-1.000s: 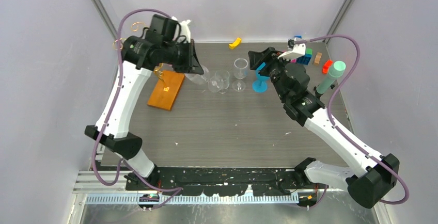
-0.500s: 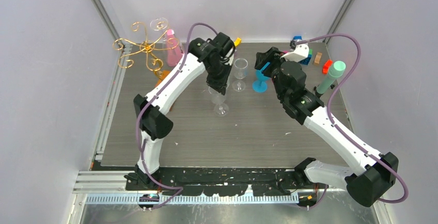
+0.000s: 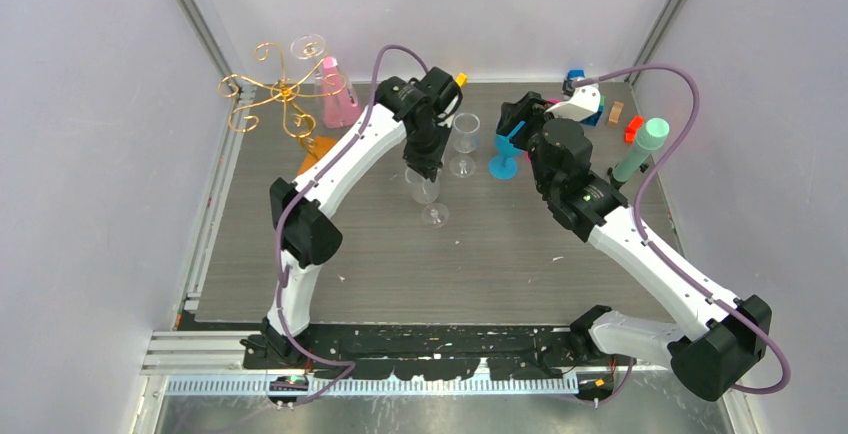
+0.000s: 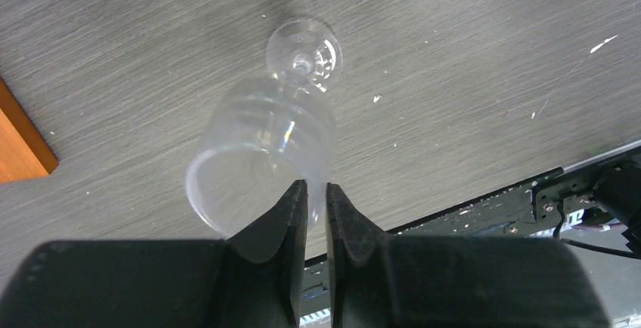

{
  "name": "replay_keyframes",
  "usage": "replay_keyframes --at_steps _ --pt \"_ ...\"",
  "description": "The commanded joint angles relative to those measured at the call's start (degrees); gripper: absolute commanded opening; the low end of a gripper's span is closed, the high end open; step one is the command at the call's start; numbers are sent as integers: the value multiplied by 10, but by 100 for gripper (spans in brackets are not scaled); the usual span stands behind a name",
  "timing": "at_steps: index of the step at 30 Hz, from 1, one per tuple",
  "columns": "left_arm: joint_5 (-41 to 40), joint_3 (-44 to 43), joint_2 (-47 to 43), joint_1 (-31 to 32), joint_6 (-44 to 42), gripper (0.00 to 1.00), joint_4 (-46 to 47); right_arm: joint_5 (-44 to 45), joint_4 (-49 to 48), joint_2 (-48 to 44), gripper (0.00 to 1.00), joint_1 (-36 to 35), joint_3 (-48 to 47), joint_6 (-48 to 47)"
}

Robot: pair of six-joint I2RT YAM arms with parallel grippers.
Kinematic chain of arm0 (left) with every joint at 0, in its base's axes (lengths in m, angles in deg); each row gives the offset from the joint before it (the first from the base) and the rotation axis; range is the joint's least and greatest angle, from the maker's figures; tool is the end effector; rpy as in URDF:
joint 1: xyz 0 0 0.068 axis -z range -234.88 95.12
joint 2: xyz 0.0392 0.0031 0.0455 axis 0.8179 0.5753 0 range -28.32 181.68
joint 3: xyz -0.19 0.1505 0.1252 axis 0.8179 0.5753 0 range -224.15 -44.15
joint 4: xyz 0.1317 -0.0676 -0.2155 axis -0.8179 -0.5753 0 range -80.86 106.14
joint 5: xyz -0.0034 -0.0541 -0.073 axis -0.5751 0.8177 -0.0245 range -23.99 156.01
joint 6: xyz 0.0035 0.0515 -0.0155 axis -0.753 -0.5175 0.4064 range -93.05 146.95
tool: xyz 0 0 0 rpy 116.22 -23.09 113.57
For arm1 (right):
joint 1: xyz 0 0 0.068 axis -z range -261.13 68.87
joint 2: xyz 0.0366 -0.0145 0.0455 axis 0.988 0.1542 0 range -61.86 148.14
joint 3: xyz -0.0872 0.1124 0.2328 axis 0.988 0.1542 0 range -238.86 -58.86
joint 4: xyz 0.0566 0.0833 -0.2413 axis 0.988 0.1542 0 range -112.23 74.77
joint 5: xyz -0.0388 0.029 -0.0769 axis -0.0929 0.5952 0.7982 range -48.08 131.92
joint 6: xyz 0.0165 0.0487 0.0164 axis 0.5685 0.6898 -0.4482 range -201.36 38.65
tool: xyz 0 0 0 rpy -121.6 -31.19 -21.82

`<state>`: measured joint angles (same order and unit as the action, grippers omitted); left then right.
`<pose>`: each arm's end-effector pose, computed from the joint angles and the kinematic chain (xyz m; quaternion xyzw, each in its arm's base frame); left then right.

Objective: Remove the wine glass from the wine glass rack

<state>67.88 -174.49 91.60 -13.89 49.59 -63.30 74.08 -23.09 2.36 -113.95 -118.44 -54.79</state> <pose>0.3170 -0.2771 0.3434 0.1597 0.9701 -0.1096 0.1463 0.2272 0.1240 0.3843 0.1507 0.7108 0.1496 0.6706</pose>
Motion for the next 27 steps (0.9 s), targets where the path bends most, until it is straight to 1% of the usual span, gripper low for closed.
replay_keyframes --at_steps 1,6,9,12,14,19,24,27 --pt "-11 -14 -1 2 1 17 21 23 -10 -17 67 5 -9 -10" --pt "-10 -30 1 1 0 20 19 20 -7 -17 67 9 -10 -11" --pt "-2 -58 0 1 -3 26 10 18 -3 -19 67 11 -10 -10" --pt "22 -88 -4 0 -2 35 2 18 1 -23 66 12 -9 -9" --pt "43 -87 -16 0 -2 42 7 18 2 -24 67 13 -8 -9" --pt "67 -83 -44 -10 1 52 14 16 4 -27 66 14 -3 -3" --pt "92 -83 -95 -55 16 66 58 8 4 -26 66 15 -4 -2" --pt "126 -78 -132 -97 21 78 112 0 4 -21 67 16 -6 1"
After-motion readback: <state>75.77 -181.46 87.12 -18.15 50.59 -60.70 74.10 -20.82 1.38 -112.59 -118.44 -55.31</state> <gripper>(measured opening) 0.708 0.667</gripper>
